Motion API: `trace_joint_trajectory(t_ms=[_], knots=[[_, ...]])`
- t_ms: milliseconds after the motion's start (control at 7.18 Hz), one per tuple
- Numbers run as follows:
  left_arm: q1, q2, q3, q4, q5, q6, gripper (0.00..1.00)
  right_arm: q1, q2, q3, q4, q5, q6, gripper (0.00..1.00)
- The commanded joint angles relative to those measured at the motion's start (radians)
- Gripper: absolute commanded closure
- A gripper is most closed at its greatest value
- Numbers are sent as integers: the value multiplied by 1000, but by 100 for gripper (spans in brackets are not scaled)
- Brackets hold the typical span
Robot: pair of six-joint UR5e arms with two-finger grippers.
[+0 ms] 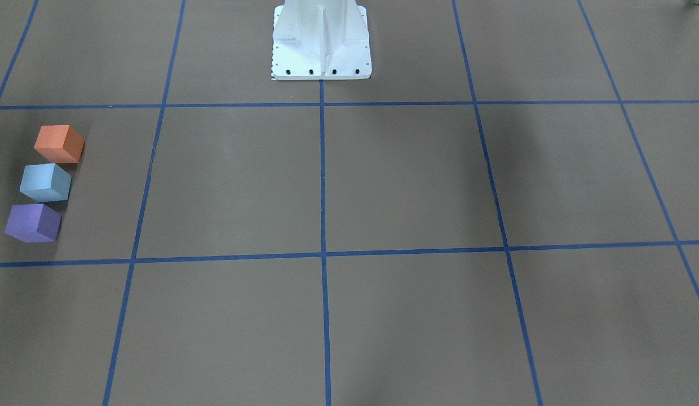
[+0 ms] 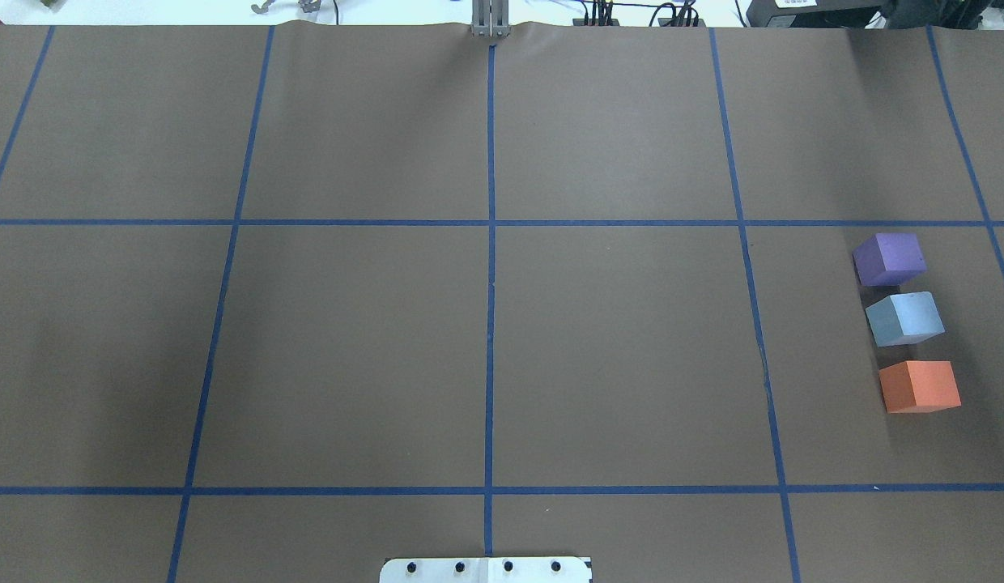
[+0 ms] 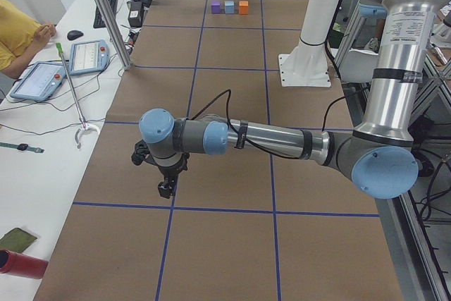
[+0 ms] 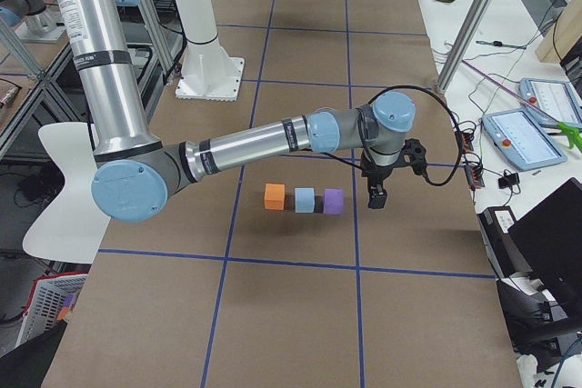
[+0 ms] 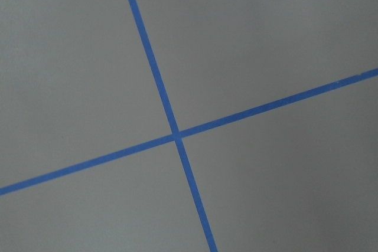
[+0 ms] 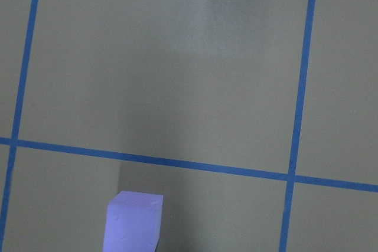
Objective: Place blue block between orange and purple blocks
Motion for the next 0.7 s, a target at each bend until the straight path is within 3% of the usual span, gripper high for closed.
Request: trace_joint_trajectory(t_ms=[0, 557], knots=[[-1, 8, -7, -2, -2, -5, 0, -1, 0, -2, 2, -8, -8, 0], [1, 9, -34, -3, -1, -6, 0, -11, 8, -2, 3, -8, -8, 0]])
